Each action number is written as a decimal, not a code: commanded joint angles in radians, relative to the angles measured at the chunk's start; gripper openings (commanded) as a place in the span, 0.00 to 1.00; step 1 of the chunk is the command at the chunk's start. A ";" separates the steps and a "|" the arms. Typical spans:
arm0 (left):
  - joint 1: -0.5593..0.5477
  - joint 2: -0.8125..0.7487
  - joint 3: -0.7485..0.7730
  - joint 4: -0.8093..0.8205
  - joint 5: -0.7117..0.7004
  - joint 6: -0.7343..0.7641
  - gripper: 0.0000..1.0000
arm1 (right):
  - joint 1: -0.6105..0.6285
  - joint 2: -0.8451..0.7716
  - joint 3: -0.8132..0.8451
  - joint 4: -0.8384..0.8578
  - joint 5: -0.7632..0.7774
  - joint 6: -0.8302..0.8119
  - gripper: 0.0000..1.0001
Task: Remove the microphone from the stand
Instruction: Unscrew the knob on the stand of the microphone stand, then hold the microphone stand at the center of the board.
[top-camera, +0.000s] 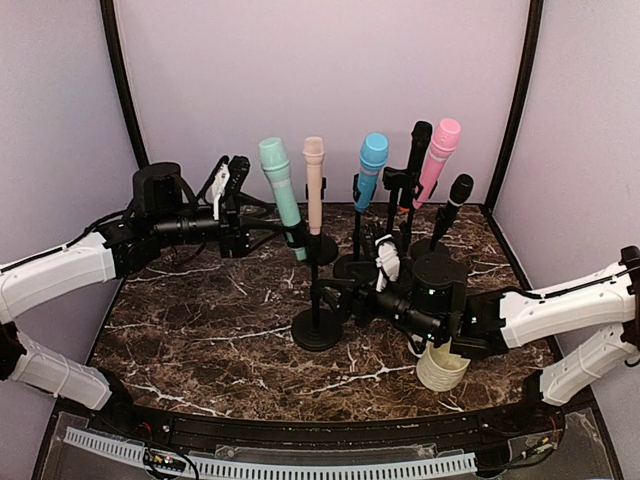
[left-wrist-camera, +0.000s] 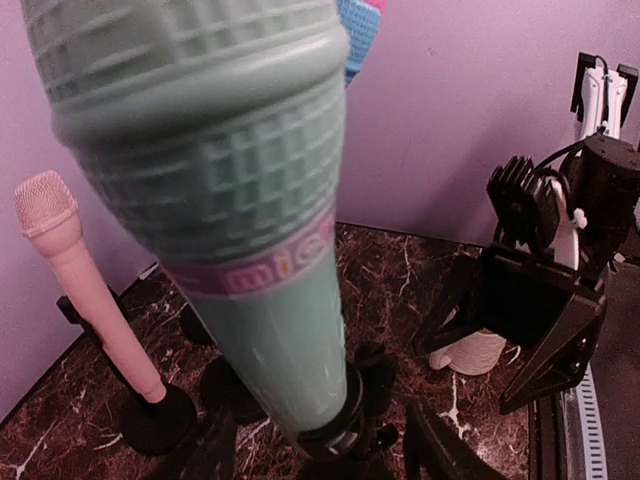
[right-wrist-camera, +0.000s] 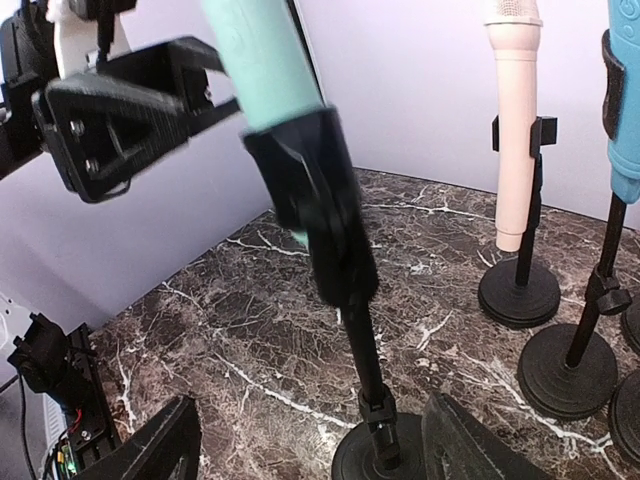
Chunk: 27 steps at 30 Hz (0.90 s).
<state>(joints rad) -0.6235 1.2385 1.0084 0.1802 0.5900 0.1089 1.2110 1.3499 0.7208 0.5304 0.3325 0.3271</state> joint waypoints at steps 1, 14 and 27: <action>0.005 -0.031 -0.036 -0.059 -0.038 -0.003 0.64 | 0.001 -0.033 0.041 0.002 0.002 0.015 0.79; 0.007 -0.078 -0.037 -0.022 -0.076 -0.083 0.73 | -0.059 -0.097 0.074 -0.098 -0.032 0.020 0.82; 0.005 0.142 0.096 -0.023 -0.097 -0.284 0.76 | -0.021 0.057 0.158 -0.193 0.073 0.096 0.84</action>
<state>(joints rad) -0.6201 1.3334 1.0519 0.1593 0.5014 -0.1123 1.1484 1.3445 0.8146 0.3767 0.3363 0.4019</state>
